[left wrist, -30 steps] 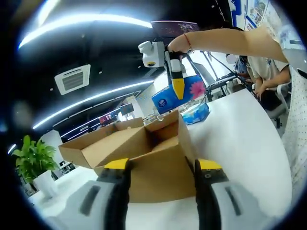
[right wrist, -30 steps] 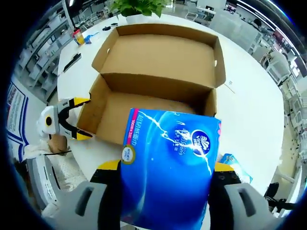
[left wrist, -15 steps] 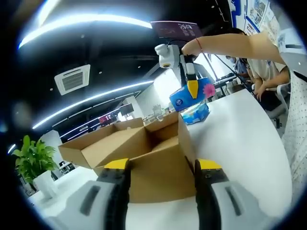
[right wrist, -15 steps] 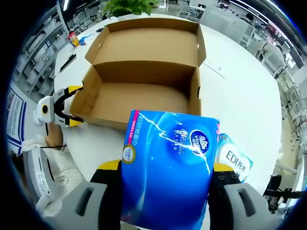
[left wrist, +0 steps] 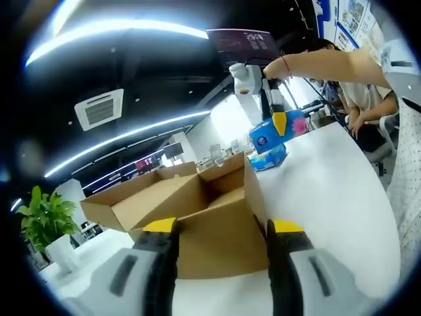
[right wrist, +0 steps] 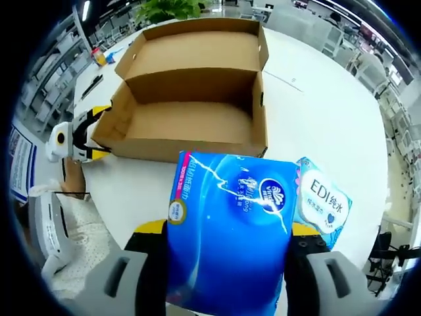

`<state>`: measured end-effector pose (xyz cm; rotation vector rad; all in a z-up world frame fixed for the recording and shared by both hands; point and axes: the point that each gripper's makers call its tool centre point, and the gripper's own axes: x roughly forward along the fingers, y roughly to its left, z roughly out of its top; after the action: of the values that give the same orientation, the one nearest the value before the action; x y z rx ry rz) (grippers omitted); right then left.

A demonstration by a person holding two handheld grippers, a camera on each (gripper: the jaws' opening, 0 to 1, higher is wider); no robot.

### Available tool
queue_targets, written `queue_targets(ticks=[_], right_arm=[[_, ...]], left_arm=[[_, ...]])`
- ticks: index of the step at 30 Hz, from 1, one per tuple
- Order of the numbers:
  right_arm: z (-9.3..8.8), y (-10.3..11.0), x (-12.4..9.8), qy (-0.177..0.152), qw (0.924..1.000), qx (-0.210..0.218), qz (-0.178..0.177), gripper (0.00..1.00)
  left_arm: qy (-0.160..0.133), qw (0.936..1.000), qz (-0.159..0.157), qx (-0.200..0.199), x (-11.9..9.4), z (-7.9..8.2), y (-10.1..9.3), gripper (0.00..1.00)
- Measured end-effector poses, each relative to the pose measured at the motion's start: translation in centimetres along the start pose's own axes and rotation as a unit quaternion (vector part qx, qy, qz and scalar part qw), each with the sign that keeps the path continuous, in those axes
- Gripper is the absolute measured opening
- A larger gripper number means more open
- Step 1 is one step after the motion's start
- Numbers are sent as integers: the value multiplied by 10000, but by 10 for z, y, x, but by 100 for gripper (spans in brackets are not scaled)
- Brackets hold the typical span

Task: Operate the shoe box by opening the lid, removing the specified soft item, and placing it in the target area until the item is outside and the box remains undamaged.

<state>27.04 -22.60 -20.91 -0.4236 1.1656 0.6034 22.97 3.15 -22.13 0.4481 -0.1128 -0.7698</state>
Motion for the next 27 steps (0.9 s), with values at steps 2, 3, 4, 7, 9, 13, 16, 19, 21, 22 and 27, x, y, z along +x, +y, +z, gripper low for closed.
queue_targets(ticks=[2, 3, 4, 7, 9, 13, 16, 19, 21, 22, 27], right_arm=[[-4, -1, 2, 0, 10000, 19, 42, 71], [-7, -1, 4, 6, 10000, 6, 66, 71], [-10, -1, 6, 26, 10000, 13, 91, 71], [-18, -4, 13, 45, 9999, 37, 111, 71], [-24, -6, 17, 81, 9999, 58, 134, 71], [-33, -7, 24, 80, 9997, 81, 203, 71], [-37, -3, 28, 77, 9996, 77, 271, 71], [-44, 0, 32, 162, 9995, -42, 276, 70], [-48, 4, 34, 191, 9992, -150, 304, 70], [-49, 5, 35, 190, 9992, -164, 315, 70], [-55, 6, 40, 242, 9988, -234, 347, 70]], left_arm=[[1, 10000, 1, 0, 0, 0, 0, 55], [0, 10000, 2, -1, 0, 0, 0, 55], [1, 10000, 3, -3, 0, 1, 0, 55], [0, 10000, 5, -7, 1, 1, 0, 55], [-2, 10000, 5, -11, 1, 1, 0, 55], [-5, 10000, 4, -20, 2, 1, 0, 55], [-7, 10000, 3, -23, 2, 0, 1, 55], [-8, 10000, 3, -28, 3, 0, 1, 55], [-9, 10000, 3, -31, 3, 0, 1, 55], [-10, 10000, 3, -32, 3, 0, 1, 55], [-13, 10000, 7, -38, 2, 0, 2, 55]])
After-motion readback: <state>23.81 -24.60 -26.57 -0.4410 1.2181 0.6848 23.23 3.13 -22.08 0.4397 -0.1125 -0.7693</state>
